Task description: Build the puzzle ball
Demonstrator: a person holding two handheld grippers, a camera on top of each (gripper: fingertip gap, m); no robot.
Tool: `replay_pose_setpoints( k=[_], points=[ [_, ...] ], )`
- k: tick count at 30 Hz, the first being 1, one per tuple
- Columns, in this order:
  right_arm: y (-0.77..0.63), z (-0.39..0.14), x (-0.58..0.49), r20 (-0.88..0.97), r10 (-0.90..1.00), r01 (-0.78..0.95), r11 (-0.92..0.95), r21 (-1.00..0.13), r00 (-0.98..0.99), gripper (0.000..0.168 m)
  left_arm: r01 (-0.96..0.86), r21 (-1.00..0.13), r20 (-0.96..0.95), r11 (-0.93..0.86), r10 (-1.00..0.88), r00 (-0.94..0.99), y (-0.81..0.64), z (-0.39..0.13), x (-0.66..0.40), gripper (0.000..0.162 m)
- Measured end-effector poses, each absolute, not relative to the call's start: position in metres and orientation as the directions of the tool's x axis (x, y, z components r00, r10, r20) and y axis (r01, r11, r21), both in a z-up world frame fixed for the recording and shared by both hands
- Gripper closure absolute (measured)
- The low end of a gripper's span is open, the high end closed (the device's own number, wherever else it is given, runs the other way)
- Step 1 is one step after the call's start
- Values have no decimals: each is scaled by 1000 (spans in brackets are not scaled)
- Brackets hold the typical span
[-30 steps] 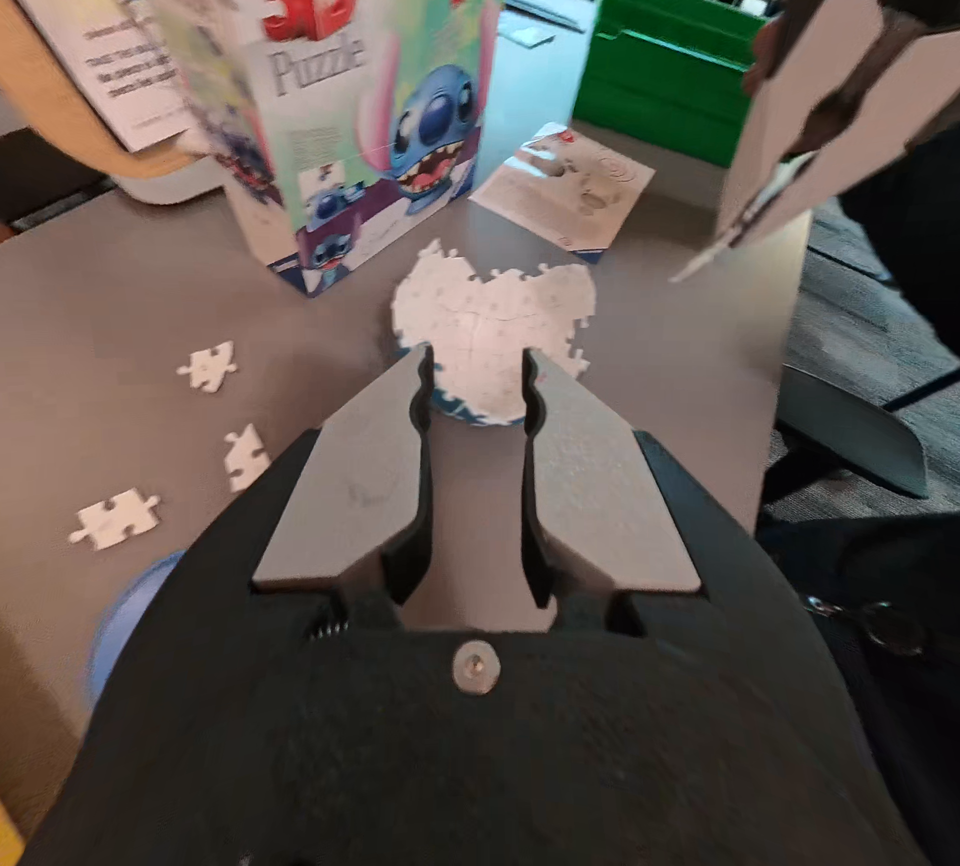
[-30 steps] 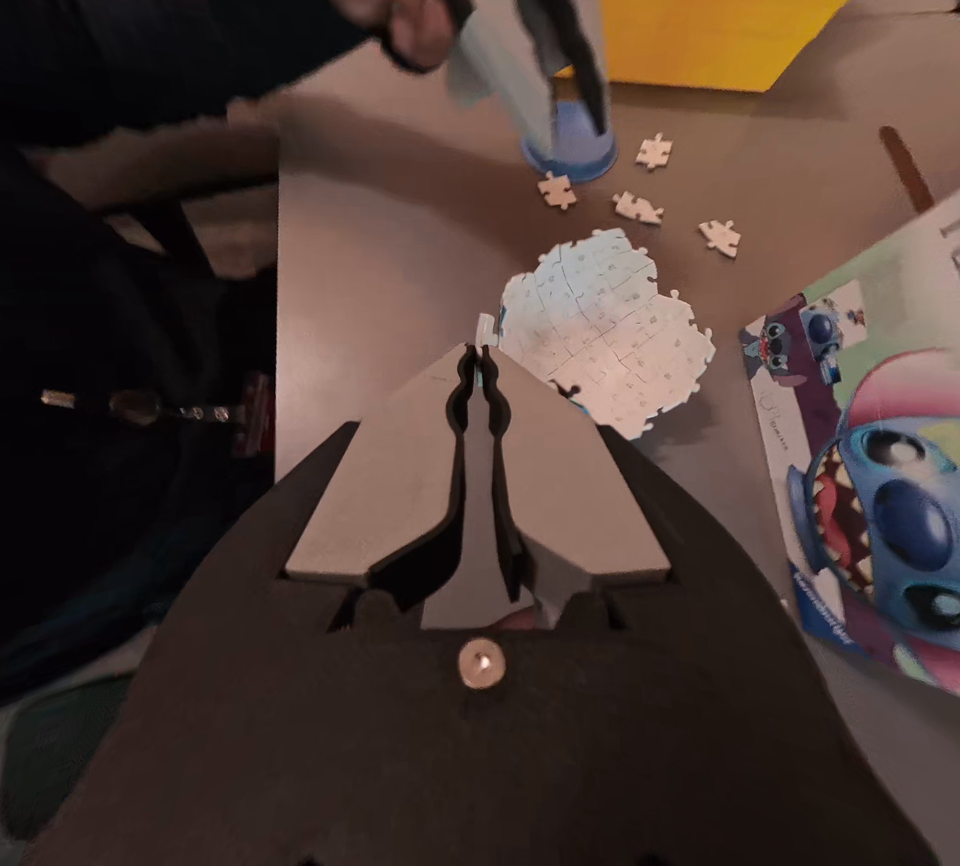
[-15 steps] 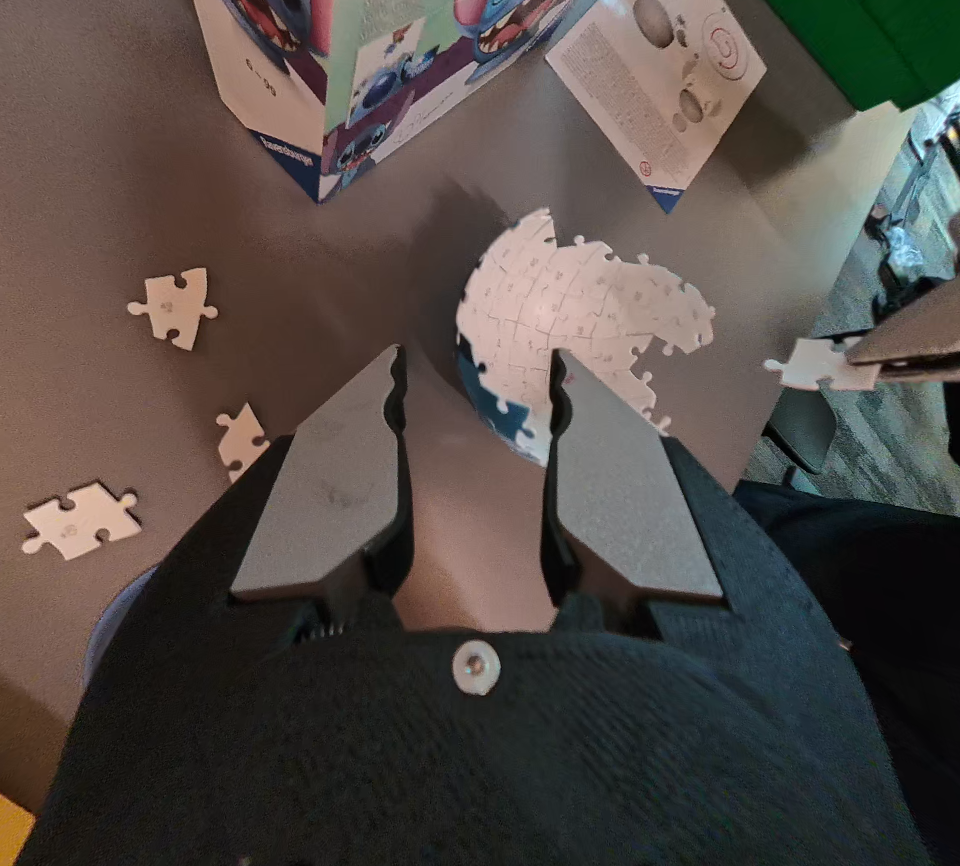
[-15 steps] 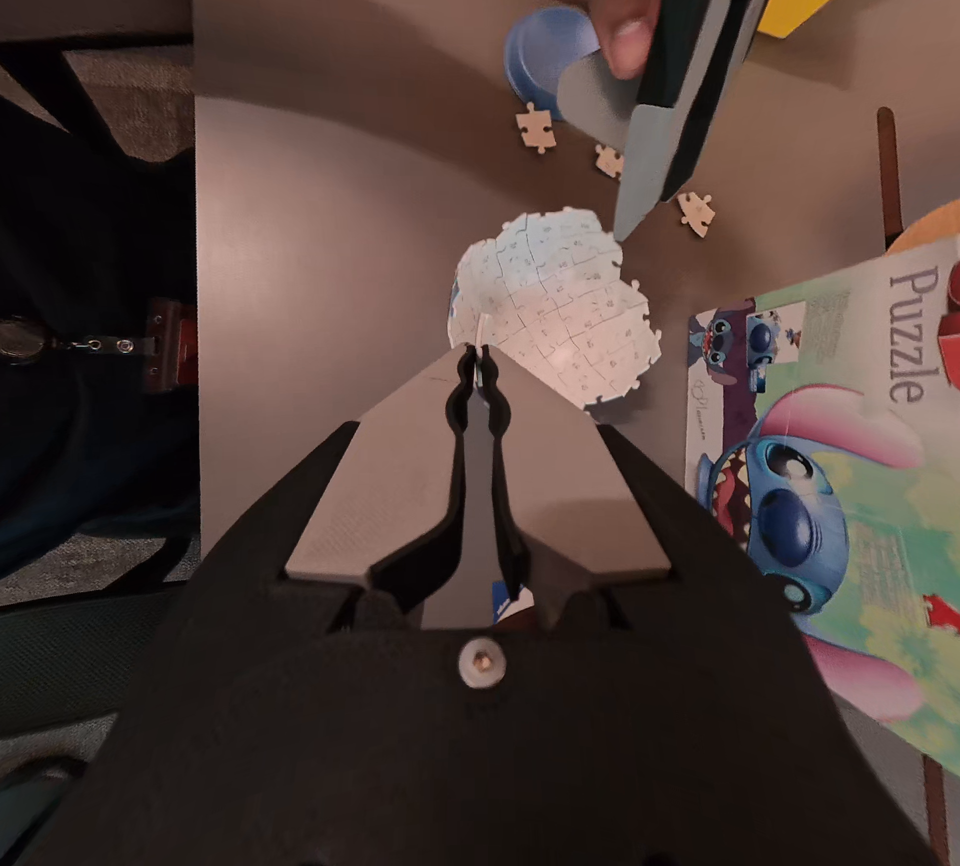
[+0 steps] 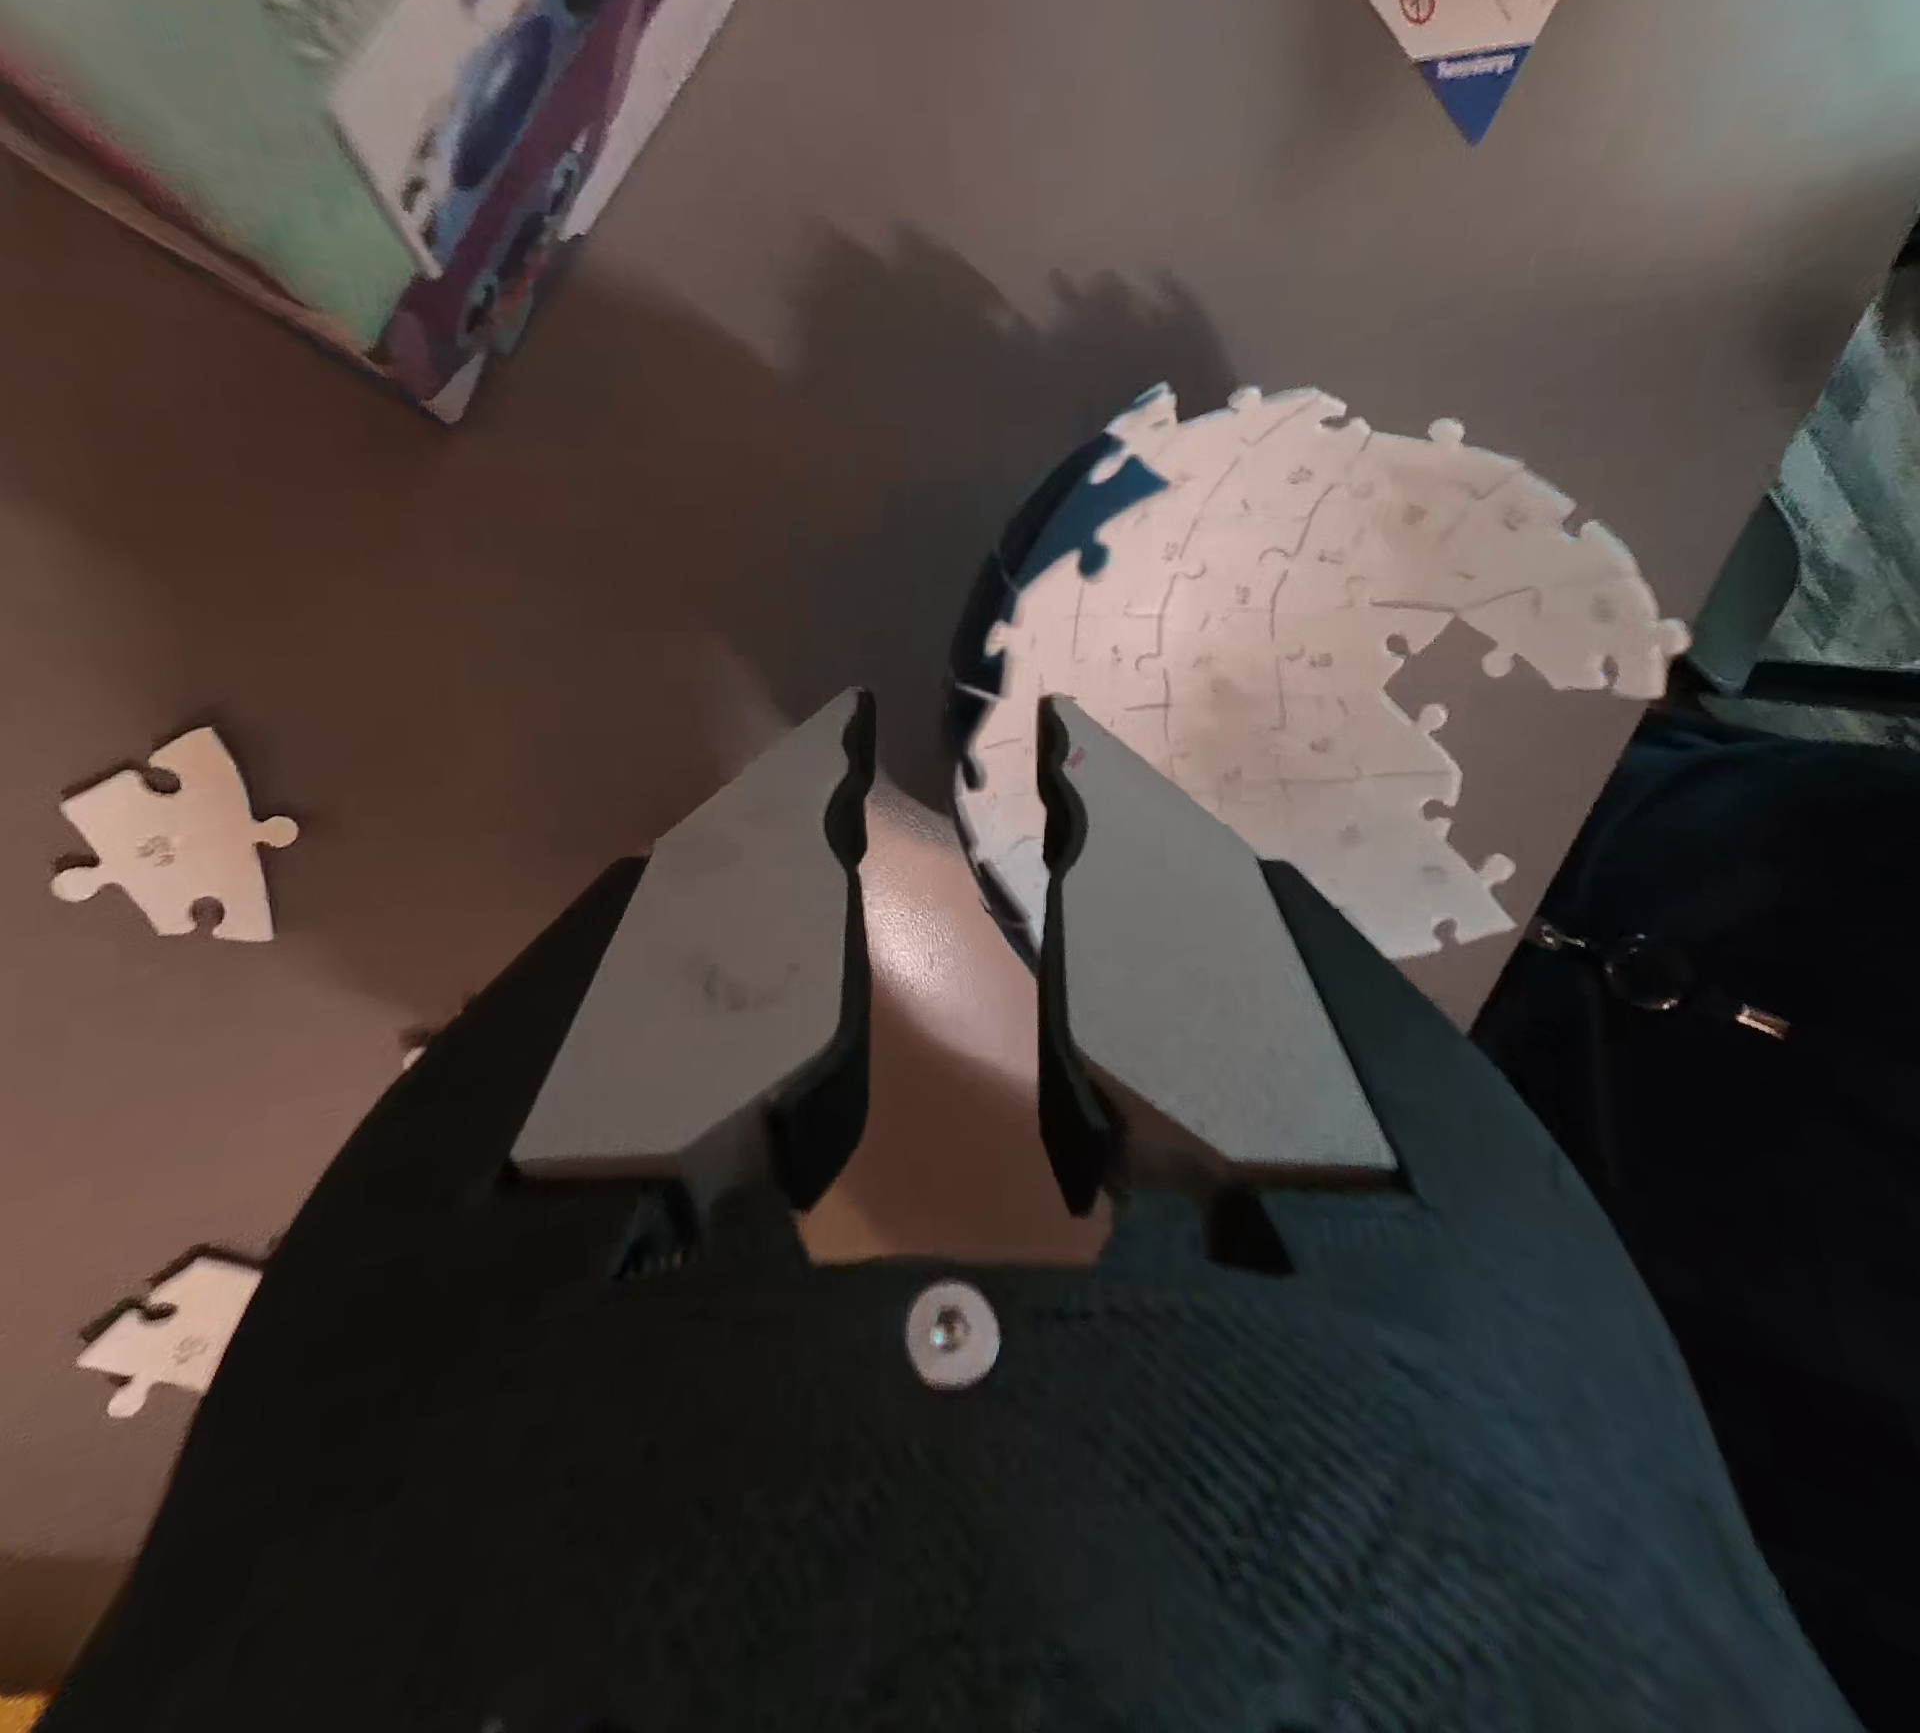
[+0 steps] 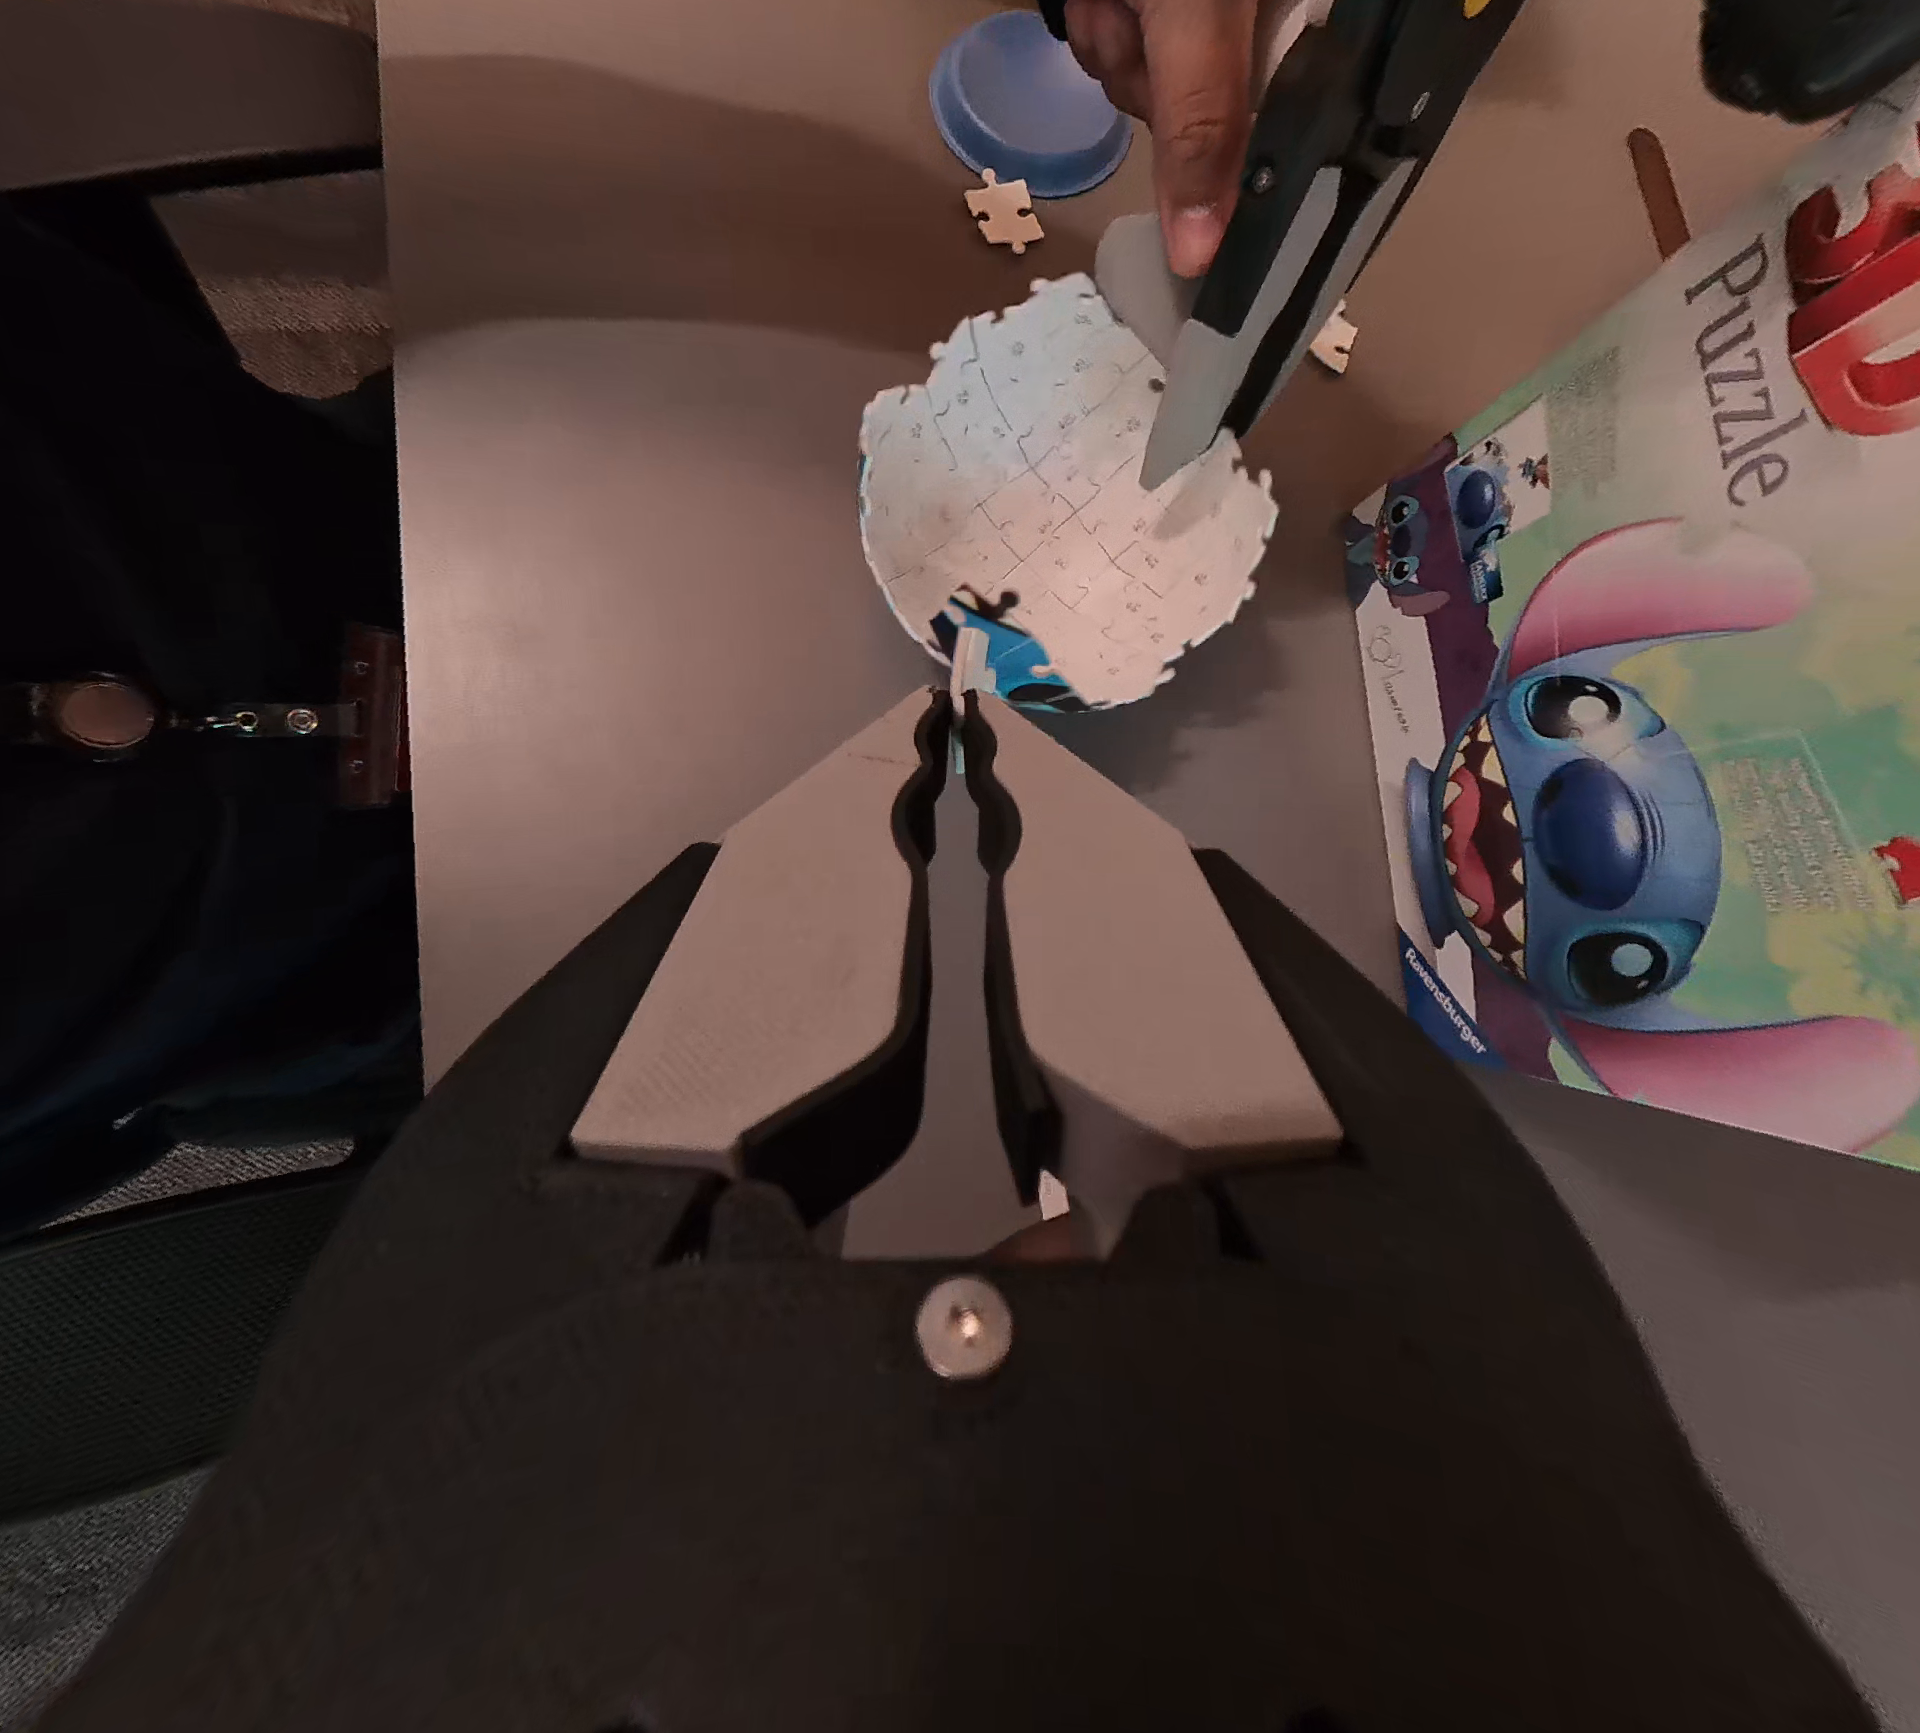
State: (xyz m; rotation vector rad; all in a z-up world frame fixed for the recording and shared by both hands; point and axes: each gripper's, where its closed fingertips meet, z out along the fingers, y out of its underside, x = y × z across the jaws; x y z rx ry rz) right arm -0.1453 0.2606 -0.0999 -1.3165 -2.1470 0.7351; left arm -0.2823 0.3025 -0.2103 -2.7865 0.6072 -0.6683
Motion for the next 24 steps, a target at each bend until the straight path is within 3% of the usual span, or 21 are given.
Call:
replay_pose_setpoints(
  k=[13,19,24],
  points=[
    [258,-101,-146,149,904,606,383,-698,-401,168,-460,-276,237,-844,-523,819,300,-213,-285,157],
    [250,-97,-150,222,888,563,431,-705,-402,168,-551,-294,37,-781,-585,810,304,-197,-285,160],
    [247,-95,-161,380,848,502,526,-687,-369,168,-646,-305,-237,-700,-601,763,314,-180,-291,159]
  ],
)
